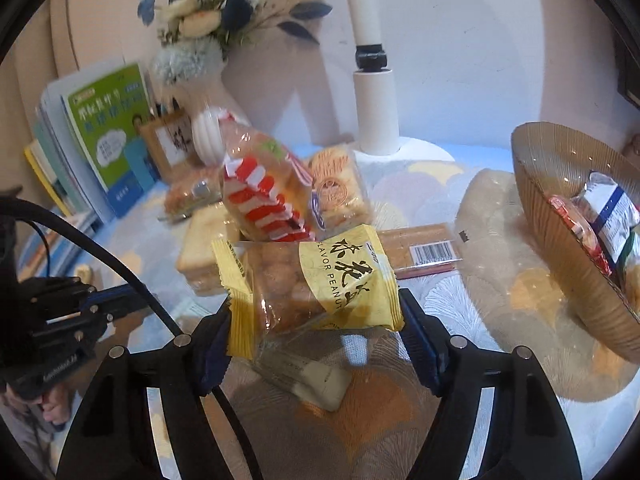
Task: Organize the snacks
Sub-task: 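Carry both packs over the amber bowl and release them inside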
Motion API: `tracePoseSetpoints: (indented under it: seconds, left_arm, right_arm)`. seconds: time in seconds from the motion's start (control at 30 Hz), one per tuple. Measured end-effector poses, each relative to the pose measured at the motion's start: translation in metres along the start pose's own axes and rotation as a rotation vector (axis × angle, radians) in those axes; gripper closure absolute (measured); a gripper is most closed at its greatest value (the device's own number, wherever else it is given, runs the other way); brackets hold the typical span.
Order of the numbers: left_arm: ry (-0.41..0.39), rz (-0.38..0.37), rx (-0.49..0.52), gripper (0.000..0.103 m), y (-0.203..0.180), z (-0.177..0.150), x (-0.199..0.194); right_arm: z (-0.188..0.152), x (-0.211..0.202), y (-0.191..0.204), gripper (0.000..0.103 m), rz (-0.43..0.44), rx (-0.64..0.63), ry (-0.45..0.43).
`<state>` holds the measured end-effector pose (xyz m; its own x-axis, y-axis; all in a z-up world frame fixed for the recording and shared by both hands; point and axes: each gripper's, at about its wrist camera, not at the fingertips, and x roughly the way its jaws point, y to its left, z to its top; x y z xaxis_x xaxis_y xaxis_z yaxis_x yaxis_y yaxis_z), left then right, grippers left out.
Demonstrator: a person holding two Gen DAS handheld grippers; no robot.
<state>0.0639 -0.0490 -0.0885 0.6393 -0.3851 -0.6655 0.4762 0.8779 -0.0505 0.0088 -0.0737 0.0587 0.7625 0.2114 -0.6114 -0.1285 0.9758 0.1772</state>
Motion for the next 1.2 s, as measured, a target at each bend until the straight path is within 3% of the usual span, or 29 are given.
tracePoseSetpoints:
  seconds: [0.17, 0.33, 0.4, 0.47, 0.5, 0.6, 0.7, 0.83, 1.0, 1.03, 1.1, 1.17, 1.2]
  left_arm:
    - [-0.008, -0.026, -0.088, 0.103, 0.011, 0.007, 0.013]
    - [-0.01, -0.088, -0.041, 0.099, 0.023, 0.012, -0.006]
    - [0.02, -0.157, -0.043, 0.076, 0.016, 0.015, -0.006]
    - [0.058, -0.202, -0.004, 0.018, -0.004, 0.017, 0.0]
    - [0.055, -0.181, 0.036, 0.013, -0.011, 0.019, -0.001]
    - [0.05, -0.12, 0.118, 0.013, -0.03, 0.03, -0.017]
    - [0.122, -0.149, 0.15, 0.013, -0.046, 0.041, -0.001]
    - [0.157, -0.109, 0.301, 0.013, -0.076, 0.058, 0.018]
    - [0.215, -0.125, 0.493, 0.013, -0.116, 0.071, 0.045]
    - [0.212, -0.127, 0.491, 0.014, -0.114, 0.074, 0.045]
    - [0.225, -0.132, 0.393, 0.032, -0.112, 0.08, 0.054]
    - [0.219, -0.119, 0.275, 0.072, -0.101, 0.078, 0.049]
    - [0.203, -0.076, 0.246, 0.079, -0.104, 0.076, 0.048]
  right_arm:
    - [-0.001, -0.004, 0.004, 0.03, 0.008, -0.01, -0.019]
    - [-0.004, -0.019, -0.01, 0.03, 0.052, 0.063, -0.071]
    - [-0.006, -0.025, -0.021, 0.029, 0.065, 0.113, -0.079]
    - [-0.006, -0.027, -0.03, 0.029, 0.077, 0.152, -0.082]
    - [-0.007, -0.028, -0.037, 0.029, 0.085, 0.179, -0.084]
    - [-0.009, -0.029, -0.055, 0.029, 0.117, 0.267, -0.076]
    - [-0.011, -0.029, -0.071, 0.029, 0.12, 0.345, -0.071]
    - [-0.013, -0.038, -0.085, 0.029, 0.114, 0.393, -0.097]
    - [-0.013, -0.043, -0.092, 0.028, 0.104, 0.417, -0.118]
    - [-0.014, -0.043, -0.094, 0.028, 0.113, 0.426, -0.118]
    - [-0.016, -0.042, -0.097, 0.028, 0.119, 0.442, -0.111]
    - [-0.017, -0.044, -0.1, 0.028, 0.117, 0.462, -0.119]
    - [-0.016, -0.045, -0.1, 0.028, 0.117, 0.465, -0.124]
